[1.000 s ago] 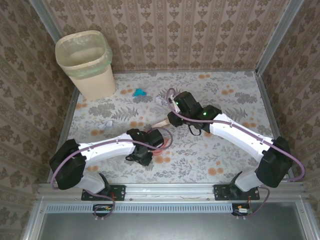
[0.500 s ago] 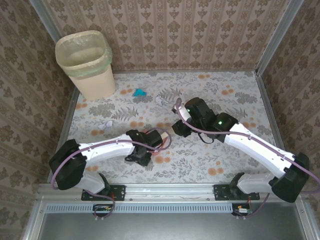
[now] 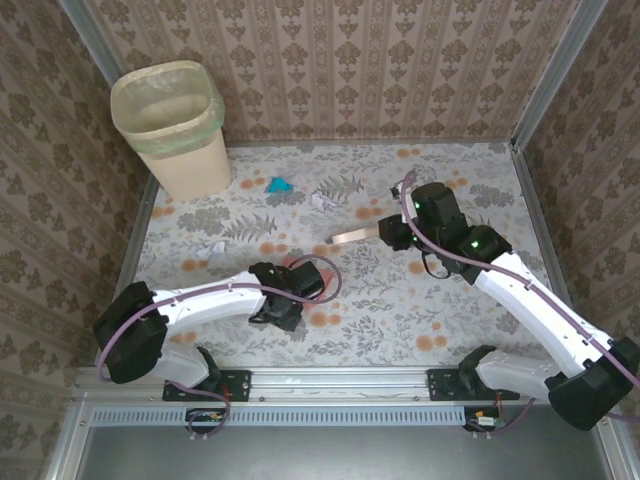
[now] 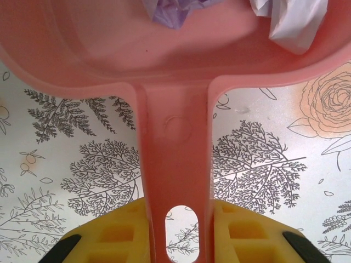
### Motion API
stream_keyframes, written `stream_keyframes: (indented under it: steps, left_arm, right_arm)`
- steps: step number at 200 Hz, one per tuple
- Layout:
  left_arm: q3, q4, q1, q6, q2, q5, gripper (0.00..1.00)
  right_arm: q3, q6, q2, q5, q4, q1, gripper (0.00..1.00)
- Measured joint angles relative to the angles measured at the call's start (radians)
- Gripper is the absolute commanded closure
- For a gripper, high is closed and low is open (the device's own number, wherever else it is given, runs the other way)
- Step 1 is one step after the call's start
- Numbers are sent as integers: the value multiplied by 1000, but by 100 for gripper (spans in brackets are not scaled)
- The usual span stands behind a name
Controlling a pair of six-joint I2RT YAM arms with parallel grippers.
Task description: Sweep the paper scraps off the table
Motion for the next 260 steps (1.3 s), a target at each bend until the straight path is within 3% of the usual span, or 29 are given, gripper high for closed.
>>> stream_keyframes:
  steps: [80,155,183,260]
  left_arm:
    - [27,-43,-14,-19,-126,-39,100]
    - [293,-273,17,-33,-237,-122,100]
    - [462,-379,106,-3,-224,-142,100]
    - [998,-540,523,183,-13,-48,100]
  right_arm:
    - [-90,122,-70,34,96,-113,100]
    - [-109,180,-70,22,147,-121,100]
    - [-109,191,-70,-2,150,-121,100]
    - [-109,187,-42,-116,177,-121,100]
